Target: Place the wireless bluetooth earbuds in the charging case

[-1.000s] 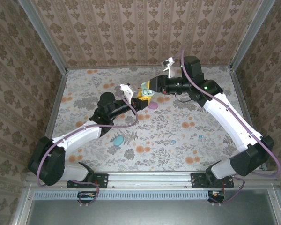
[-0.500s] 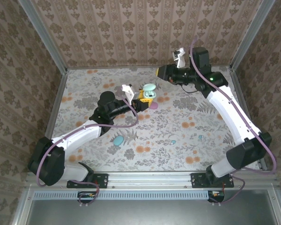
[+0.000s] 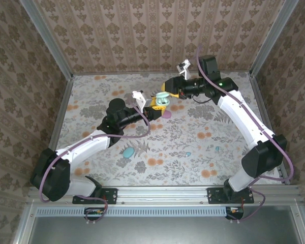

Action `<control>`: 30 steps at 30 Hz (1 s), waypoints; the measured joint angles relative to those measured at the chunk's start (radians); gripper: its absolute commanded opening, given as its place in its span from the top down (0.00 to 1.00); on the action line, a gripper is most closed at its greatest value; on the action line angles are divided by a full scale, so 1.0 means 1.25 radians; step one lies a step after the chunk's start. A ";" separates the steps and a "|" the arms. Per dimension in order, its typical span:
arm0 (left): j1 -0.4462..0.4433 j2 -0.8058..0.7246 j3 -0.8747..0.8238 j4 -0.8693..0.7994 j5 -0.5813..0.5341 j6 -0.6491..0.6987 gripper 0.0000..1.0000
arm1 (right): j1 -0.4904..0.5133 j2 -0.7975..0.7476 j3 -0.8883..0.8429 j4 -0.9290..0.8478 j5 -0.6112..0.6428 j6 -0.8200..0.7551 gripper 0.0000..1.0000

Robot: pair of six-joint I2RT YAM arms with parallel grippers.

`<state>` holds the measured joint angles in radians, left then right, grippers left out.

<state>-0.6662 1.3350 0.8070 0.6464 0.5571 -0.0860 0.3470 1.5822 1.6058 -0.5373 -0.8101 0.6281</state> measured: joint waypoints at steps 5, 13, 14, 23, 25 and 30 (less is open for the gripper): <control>0.000 0.001 0.001 0.032 -0.003 -0.016 0.66 | -0.005 -0.035 -0.061 0.019 -0.029 0.006 0.48; 0.001 0.001 0.009 0.048 0.006 -0.037 0.65 | -0.014 -0.052 -0.142 0.160 -0.103 0.107 0.44; 0.001 0.001 0.009 0.050 0.007 -0.040 0.65 | -0.014 -0.052 -0.149 0.177 -0.114 0.120 0.44; 0.001 0.001 0.010 0.087 0.009 -0.057 0.65 | -0.017 -0.052 -0.193 0.309 -0.216 0.235 0.46; 0.001 0.001 0.010 0.089 0.008 -0.057 0.65 | -0.018 -0.052 -0.199 0.327 -0.233 0.253 0.48; 0.005 0.001 0.010 0.090 0.006 -0.057 0.65 | -0.019 -0.052 -0.210 0.358 -0.257 0.283 0.57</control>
<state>-0.6601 1.3361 0.8192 0.7589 0.5652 -0.1577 0.3233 1.5169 1.3434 -0.0902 -1.1309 0.9813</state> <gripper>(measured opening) 0.352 0.442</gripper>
